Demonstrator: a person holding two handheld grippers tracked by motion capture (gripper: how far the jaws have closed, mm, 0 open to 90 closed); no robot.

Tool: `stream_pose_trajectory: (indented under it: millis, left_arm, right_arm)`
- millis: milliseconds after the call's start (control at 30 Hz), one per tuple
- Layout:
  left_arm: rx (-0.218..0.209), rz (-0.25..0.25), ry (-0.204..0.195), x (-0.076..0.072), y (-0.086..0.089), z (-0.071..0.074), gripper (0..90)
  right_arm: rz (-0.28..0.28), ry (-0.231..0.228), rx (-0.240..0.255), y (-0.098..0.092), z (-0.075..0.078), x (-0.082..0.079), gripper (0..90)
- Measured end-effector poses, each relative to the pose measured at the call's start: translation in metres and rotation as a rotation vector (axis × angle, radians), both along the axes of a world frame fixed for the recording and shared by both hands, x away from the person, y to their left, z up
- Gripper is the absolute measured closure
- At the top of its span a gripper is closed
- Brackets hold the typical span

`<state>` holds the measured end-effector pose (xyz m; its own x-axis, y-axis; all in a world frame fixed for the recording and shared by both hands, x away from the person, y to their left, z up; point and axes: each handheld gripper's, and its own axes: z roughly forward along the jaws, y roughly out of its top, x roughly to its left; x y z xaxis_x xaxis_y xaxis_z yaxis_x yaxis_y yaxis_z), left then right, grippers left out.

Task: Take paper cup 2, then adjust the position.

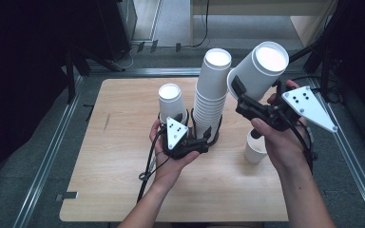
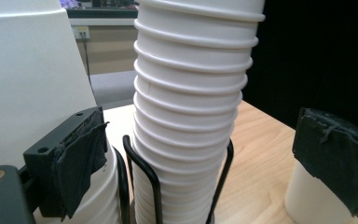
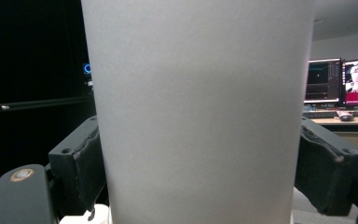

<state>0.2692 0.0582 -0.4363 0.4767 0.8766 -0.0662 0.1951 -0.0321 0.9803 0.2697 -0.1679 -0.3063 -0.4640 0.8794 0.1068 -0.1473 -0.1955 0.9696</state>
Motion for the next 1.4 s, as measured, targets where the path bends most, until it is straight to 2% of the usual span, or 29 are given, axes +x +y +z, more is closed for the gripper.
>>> stream_pose_trajectory:
  millis: [133,300,500,733,867,1000,1200,1400]
  left_arm:
    - [0.014,-0.031,0.026,-0.007,0.004,-0.003,3.2]
    - [0.012,-0.029,0.044,-0.016,0.014,-0.01,3.2]
    - [0.008,-0.013,0.078,-0.031,0.032,-0.02,3.2]
    - [0.016,-0.013,0.111,-0.046,0.043,-0.031,3.2]
    - [0.019,-0.013,0.115,-0.05,0.046,-0.032,3.2]
    - [0.0,-0.002,0.13,-0.051,0.05,-0.035,3.2]
    - [0.023,-0.029,0.117,-0.057,0.052,-0.038,3.2]
    - [0.015,-0.026,0.126,-0.059,0.06,-0.039,3.2]
  right_arm:
    - [-0.002,0.013,-0.013,-0.001,-0.012,-0.008,14.5]
    - [-0.019,0.02,-0.044,-0.001,-0.03,-0.02,14.5]
    - [-0.03,0.035,-0.048,-0.004,-0.053,-0.034,14.5]
    - [-0.018,0.076,-0.073,0.001,-0.084,-0.048,14.3]
    - [-0.012,0.106,-0.076,0.004,-0.1,-0.051,14.3]
    - [-0.001,0.13,-0.107,0.009,-0.112,-0.053,14.3]
    - [-0.017,0.153,-0.166,0.016,-0.133,-0.054,14.3]
    - [-0.01,0.189,-0.202,0.02,-0.151,-0.051,14.3]
